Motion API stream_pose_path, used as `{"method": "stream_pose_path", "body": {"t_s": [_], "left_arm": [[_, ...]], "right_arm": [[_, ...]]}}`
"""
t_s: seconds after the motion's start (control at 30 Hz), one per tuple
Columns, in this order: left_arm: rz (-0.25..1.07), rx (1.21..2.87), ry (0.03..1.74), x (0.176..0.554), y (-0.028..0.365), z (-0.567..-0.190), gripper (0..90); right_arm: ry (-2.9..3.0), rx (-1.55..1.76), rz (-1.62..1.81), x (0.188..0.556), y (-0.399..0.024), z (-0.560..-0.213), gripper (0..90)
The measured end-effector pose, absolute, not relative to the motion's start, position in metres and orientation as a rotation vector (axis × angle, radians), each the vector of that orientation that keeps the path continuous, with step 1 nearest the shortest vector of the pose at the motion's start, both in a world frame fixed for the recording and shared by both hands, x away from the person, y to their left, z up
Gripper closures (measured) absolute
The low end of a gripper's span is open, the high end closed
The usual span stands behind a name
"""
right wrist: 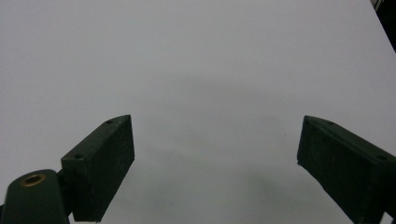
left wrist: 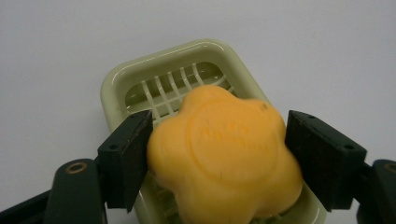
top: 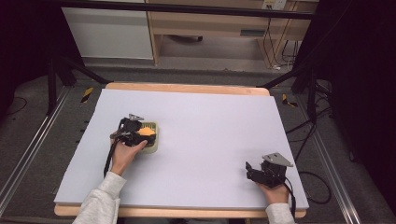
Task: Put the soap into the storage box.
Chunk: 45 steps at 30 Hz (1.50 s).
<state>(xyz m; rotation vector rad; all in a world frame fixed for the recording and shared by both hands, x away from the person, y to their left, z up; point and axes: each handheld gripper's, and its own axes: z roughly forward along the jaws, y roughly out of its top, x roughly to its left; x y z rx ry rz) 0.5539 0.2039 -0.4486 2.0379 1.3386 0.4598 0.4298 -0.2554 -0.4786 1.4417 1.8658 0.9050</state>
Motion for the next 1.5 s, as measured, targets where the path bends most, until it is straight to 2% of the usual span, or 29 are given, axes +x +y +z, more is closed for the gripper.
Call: {"method": "stream_pose_path", "body": {"t_s": [0.57,0.97,1.5], "left_arm": [[0.469,2.012,1.319,0.547,0.212,-0.438,21.3],[0.496,1.951,1.241,0.523,0.219,-0.425,21.8],[0.583,1.863,1.215,0.481,0.247,-0.439,23.7]], "right_arm": [[1.857,1.444,0.913,0.429,-0.257,-0.477,11.4],[1.843,1.456,0.919,0.427,-0.259,-0.476,11.4],[1.817,1.475,0.915,0.425,-0.264,-0.476,11.3]]}}
